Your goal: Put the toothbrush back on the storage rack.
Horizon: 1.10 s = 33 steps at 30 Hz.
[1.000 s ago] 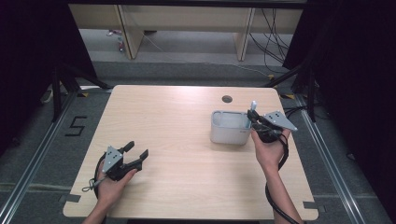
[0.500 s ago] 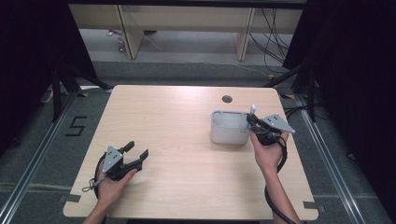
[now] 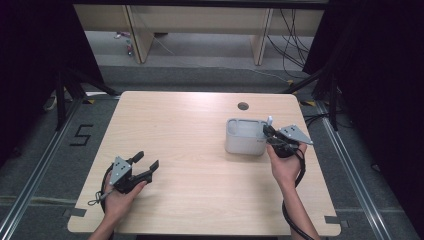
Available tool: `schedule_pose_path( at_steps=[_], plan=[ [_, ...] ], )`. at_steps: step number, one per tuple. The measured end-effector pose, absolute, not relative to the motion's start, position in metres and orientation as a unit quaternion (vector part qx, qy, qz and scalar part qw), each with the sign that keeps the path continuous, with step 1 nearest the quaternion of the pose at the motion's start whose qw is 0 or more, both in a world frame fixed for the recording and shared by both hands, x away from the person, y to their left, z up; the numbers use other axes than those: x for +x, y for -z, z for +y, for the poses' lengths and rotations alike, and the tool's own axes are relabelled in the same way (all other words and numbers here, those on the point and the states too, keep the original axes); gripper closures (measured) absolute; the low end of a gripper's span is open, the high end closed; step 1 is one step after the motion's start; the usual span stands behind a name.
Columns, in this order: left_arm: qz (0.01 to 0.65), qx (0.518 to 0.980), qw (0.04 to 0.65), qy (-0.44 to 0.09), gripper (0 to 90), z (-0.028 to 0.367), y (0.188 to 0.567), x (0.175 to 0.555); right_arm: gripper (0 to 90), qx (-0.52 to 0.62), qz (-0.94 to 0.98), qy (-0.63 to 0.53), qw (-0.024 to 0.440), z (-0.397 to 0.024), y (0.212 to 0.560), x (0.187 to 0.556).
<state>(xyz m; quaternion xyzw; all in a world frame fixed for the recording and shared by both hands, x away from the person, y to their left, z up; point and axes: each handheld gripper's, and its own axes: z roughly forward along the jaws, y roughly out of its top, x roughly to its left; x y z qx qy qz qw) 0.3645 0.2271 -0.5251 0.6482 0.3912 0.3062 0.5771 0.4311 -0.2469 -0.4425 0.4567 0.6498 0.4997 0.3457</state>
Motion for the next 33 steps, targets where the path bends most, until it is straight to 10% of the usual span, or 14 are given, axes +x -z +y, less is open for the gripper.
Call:
schedule_pose_path(
  at_steps=[19,33],
  plan=[
    [0.391,0.649,0.576,-0.307,30.0,0.227,0.525,0.365,80.3,0.465,0.653,-0.493,0.340,-0.247,0.449,0.430],
    [0.398,0.653,0.569,-0.303,29.9,0.229,0.524,0.363,39.8,0.473,0.644,-0.474,0.371,-0.243,0.441,0.419]
  ],
)
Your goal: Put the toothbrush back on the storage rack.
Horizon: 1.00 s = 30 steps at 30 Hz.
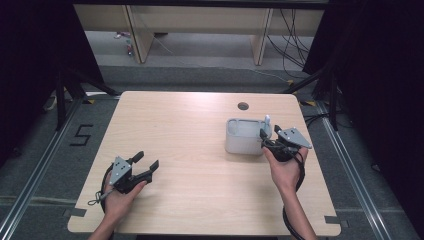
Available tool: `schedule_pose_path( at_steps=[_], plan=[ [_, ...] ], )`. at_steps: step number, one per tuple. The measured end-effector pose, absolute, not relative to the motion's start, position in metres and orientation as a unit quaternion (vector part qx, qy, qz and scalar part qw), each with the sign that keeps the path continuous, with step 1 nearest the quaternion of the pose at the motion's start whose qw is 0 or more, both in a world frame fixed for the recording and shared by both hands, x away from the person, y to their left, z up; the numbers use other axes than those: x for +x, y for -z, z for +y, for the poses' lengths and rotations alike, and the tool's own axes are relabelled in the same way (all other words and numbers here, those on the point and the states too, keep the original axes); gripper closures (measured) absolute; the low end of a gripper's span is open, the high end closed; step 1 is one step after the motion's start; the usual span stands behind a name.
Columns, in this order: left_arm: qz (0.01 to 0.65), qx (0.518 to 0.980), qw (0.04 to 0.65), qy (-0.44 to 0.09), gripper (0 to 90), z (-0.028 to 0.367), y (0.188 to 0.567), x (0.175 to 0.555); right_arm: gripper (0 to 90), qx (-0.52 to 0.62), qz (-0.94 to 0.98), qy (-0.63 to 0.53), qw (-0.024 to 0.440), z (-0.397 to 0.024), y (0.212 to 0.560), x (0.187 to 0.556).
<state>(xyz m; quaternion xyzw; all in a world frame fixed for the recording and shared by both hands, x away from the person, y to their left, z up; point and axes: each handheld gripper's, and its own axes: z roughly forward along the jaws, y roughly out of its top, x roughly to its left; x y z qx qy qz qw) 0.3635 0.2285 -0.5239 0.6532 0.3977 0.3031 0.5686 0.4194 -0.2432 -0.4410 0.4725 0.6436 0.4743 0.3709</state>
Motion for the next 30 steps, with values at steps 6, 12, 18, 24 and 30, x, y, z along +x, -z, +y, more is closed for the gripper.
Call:
schedule_pose_path(
  at_steps=[6,12,18,24,30],
  plan=[
    [0.395,0.650,0.573,-0.305,29.8,0.228,0.525,0.364,35.9,0.474,0.645,-0.479,0.359,-0.246,0.443,0.409],
    [0.400,0.651,0.570,-0.303,29.8,0.228,0.524,0.364,35.6,0.477,0.650,-0.482,0.344,-0.249,0.449,0.394],
    [0.401,0.650,0.570,-0.303,29.8,0.229,0.524,0.364,36.1,0.468,0.658,-0.482,0.339,-0.251,0.458,0.376],
    [0.401,0.650,0.569,-0.304,29.9,0.228,0.524,0.364,36.6,0.462,0.670,-0.475,0.334,-0.256,0.470,0.359],
    [0.401,0.649,0.570,-0.303,29.8,0.229,0.524,0.364,37.2,0.467,0.678,-0.468,0.322,-0.262,0.486,0.343]
  ],
)
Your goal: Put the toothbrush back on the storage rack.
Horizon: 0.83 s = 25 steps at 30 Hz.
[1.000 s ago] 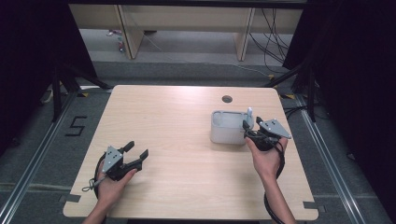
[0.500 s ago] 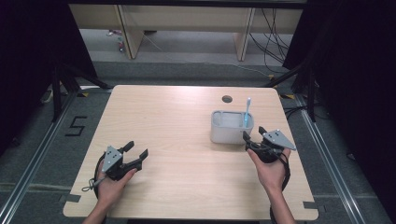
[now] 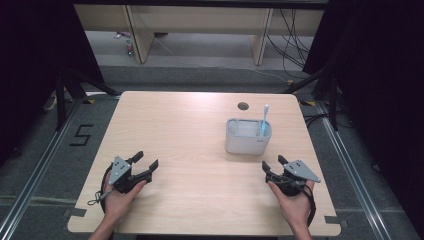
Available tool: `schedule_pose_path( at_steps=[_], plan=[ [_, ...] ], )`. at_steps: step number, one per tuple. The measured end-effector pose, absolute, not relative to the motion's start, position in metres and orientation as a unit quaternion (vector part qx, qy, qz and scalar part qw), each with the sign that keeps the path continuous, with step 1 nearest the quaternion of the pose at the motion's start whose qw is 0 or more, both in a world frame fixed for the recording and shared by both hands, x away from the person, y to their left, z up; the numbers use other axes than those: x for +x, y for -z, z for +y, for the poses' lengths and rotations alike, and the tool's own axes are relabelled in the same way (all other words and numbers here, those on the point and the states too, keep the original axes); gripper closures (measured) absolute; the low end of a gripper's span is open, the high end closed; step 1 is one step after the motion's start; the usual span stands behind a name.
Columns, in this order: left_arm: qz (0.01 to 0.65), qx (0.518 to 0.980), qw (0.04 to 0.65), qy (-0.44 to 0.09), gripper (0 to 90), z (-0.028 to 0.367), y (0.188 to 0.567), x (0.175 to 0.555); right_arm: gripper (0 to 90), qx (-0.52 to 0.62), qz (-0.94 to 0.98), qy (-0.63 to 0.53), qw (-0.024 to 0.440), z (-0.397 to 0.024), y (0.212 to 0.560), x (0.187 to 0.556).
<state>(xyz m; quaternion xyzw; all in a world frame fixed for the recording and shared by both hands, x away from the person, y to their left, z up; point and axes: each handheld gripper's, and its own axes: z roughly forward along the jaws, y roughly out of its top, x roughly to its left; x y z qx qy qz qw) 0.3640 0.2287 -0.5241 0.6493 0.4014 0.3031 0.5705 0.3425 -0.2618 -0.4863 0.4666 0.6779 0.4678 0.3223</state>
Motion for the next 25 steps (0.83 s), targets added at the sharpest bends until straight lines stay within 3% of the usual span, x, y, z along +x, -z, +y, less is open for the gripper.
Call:
schedule_pose_path(
  at_steps=[8,25],
  plan=[
    [0.395,0.647,0.576,-0.306,29.9,0.227,0.525,0.365,39.0,0.469,0.682,-0.476,0.297,-0.261,0.513,0.327],
    [0.394,0.649,0.577,-0.301,29.9,0.228,0.525,0.366,41.2,0.455,0.668,-0.497,0.315,-0.260,0.514,0.324]
  ],
)
